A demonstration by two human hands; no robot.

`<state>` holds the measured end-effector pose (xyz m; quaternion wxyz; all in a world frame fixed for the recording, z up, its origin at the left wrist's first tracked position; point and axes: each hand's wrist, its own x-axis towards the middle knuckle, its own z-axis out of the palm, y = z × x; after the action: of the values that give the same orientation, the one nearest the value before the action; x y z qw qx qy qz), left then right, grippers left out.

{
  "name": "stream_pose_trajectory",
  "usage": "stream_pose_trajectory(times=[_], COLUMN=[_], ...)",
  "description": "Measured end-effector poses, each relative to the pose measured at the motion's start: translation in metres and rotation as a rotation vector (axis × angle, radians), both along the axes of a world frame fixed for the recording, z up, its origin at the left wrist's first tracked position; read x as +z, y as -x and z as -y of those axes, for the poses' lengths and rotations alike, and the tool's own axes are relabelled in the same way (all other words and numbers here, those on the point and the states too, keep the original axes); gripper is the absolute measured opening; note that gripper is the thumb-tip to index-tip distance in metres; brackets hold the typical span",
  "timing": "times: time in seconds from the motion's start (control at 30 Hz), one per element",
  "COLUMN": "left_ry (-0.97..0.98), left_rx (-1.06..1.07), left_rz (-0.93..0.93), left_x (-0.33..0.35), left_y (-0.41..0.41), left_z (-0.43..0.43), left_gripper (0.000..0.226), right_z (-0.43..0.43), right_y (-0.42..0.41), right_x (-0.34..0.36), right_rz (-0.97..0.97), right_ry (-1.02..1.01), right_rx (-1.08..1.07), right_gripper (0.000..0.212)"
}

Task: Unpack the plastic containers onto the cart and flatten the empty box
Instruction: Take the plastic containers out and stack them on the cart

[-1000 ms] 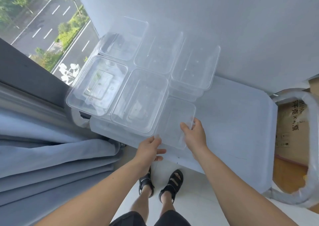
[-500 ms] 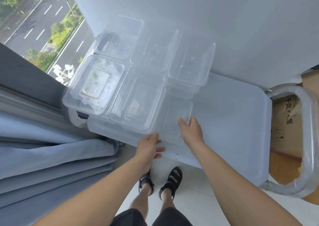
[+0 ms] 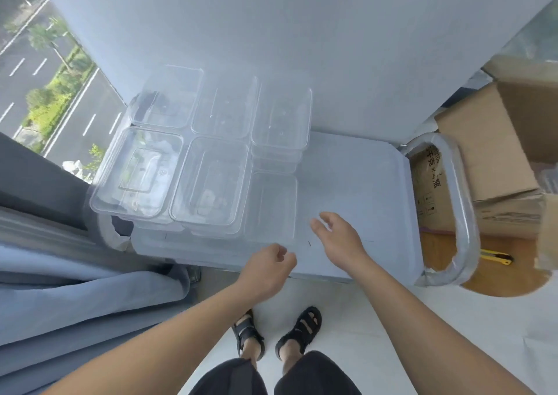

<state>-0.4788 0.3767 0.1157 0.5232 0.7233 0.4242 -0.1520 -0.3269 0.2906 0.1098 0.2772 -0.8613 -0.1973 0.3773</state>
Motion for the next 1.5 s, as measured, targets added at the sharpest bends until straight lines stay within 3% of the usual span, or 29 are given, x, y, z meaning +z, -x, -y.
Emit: stream_pose_trajectory(times=[0.1, 0.3, 0.57, 0.77, 0.97, 1.5], left_ry=[-0.174, -0.471, -0.623, -0.661, -0.661, -0.649], left_rx=[-0.18, -0.463, -0.632, -0.773, -0.808, -0.732], left_rz=[0.043, 0.101, 0.172, 0.276, 0.344, 0.418], left_x=[0.025, 0.073, 0.106, 0.127, 0.149, 0.138], left_y=[-0.024, -0.062, -0.133, -0.195, -0.253, -0.429], left_z=[0.008, 0.038, 0.153, 0.262, 0.317, 0.305], left_gripper=[0.053, 0.057, 0.059, 0.055, 0.056, 0.058], right_z=[0.03, 0.104, 0.245, 0.359, 0.427, 0.423], right_y=[-0.006, -0.026, -0.067, -0.105, -0.142, -0.317], right_x=[0.023, 0.067, 0.115, 0.129, 0.141, 0.15], right_rz=[0.108, 0.28, 0.381, 0.393, 0.43, 0.484], right_ry=[0.006, -0.014, -0.064, -0.12, -0.144, 0.011], right_rx=[0.035, 0.019, -0.085, -0.195, -0.29, -0.073], right_gripper=[0.058, 0.058, 0.056, 0.058, 0.057, 0.061])
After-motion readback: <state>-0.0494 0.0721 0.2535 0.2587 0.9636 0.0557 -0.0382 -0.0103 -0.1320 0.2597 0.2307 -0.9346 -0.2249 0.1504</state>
